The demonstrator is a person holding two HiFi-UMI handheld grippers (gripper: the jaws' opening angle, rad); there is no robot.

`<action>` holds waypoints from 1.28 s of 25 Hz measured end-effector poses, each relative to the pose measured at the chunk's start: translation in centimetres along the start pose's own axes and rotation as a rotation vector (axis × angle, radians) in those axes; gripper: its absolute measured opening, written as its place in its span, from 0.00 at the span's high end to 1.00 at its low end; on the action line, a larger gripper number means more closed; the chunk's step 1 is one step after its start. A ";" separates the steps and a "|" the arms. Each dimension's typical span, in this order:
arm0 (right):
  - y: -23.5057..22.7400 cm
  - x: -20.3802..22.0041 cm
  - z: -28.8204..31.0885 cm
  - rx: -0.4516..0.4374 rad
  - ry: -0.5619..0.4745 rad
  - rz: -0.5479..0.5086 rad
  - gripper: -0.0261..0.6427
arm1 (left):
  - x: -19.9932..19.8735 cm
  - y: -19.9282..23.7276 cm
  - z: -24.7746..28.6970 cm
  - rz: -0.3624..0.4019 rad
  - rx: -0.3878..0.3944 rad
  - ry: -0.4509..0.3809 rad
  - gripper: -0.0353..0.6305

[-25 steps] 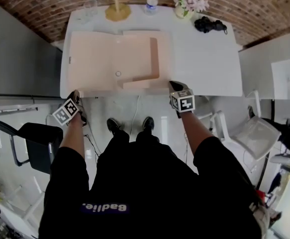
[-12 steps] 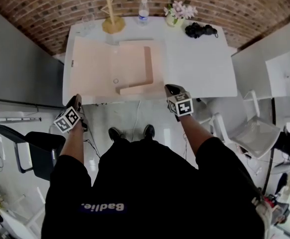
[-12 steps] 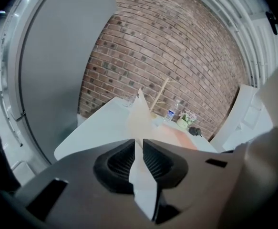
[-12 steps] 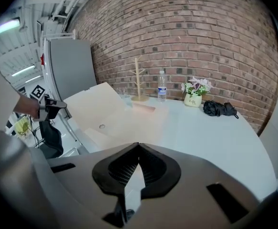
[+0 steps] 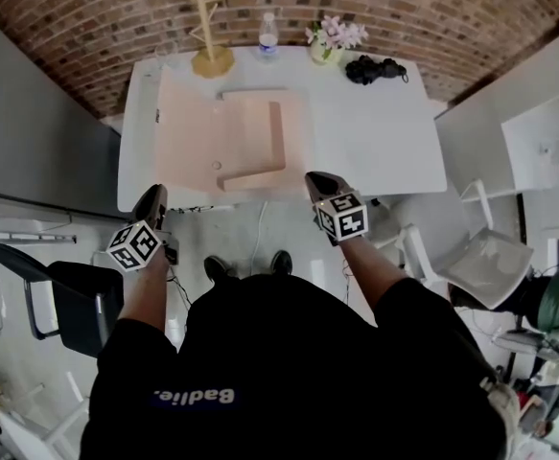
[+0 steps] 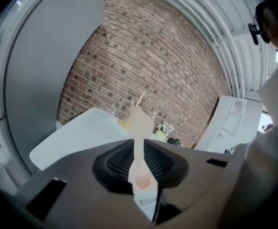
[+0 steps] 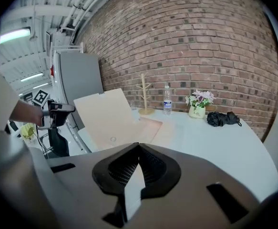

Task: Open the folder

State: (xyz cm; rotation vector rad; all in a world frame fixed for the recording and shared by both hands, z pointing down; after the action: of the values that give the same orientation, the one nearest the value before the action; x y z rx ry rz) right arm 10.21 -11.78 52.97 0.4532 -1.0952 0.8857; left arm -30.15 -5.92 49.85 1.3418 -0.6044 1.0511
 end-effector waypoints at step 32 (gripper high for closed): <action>9.0 -11.3 -9.0 -0.222 -0.327 0.065 0.92 | -4.1 -22.0 -2.9 0.121 0.495 -0.027 0.94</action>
State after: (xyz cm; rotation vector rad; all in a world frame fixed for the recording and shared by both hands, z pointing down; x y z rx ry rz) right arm 6.18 -4.49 38.14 0.3861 -1.4984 0.7509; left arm -13.39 -2.07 35.24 1.7659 -0.4633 1.3401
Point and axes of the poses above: the fingertips, and each gripper's own axes: z forward along the fingers, y to its left, x out of its underside, the point moved 5 cm from there along -z, backward along the fingers, and after that the axes turned 8 degrees about -y, right-handed, at the moved point
